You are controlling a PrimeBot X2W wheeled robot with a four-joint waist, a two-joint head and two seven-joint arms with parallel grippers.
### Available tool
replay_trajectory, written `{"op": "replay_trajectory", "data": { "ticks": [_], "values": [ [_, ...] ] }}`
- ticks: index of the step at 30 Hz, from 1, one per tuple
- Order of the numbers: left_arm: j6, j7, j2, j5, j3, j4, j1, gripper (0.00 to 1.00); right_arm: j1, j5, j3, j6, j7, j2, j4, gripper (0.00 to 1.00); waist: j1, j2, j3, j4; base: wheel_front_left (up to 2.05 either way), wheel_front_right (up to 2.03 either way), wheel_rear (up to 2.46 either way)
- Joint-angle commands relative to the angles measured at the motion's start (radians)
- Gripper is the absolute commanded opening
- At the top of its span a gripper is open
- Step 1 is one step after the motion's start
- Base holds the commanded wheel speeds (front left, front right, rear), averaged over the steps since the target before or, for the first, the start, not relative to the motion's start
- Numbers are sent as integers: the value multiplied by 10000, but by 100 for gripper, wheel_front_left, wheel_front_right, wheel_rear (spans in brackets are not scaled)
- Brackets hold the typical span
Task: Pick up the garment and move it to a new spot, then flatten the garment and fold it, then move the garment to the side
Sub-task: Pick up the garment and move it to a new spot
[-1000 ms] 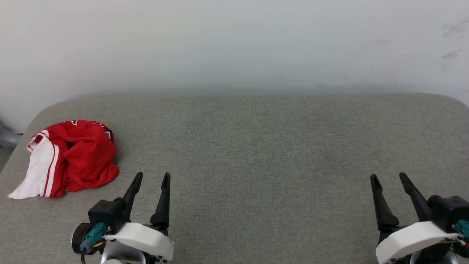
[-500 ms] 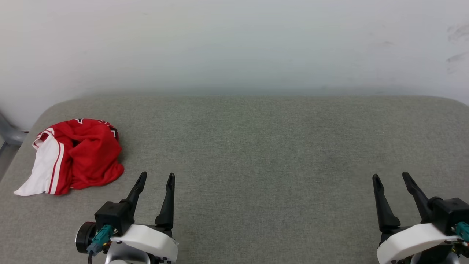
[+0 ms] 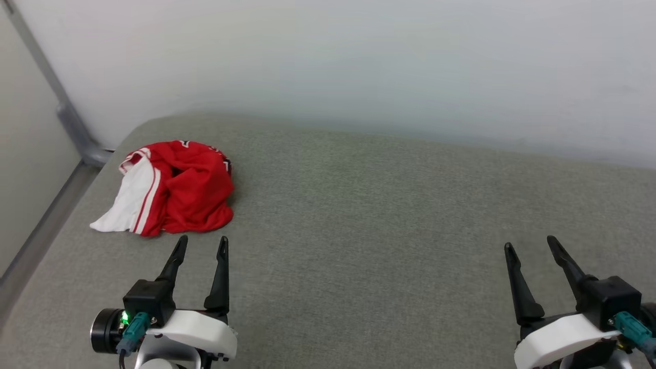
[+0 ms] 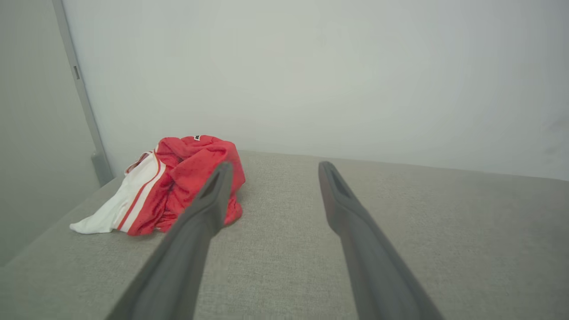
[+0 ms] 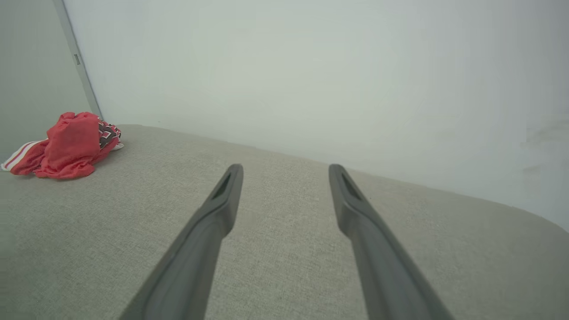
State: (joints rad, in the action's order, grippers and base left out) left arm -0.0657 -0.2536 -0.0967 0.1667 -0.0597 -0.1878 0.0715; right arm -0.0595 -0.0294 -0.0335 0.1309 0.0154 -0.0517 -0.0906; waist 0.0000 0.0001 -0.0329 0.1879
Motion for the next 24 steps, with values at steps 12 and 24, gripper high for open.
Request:
{"op": "replay_trajectory", "data": {
  "ticks": [12, 24],
  "values": [
    [14, -124, -33, -152, 550, -203, 68, 100, 371, 201, 260, -5, 299, 17, 183, 100, 0, -1, 45, 1966, 0, 0, 0],
    [-134, -120, -50, -139, 736, -317, 278, 100, 531, 14, 260, -5, 382, 16, 357, 100, 0, -1, 103, 2344, 0, 0, 0]
  ]
}}
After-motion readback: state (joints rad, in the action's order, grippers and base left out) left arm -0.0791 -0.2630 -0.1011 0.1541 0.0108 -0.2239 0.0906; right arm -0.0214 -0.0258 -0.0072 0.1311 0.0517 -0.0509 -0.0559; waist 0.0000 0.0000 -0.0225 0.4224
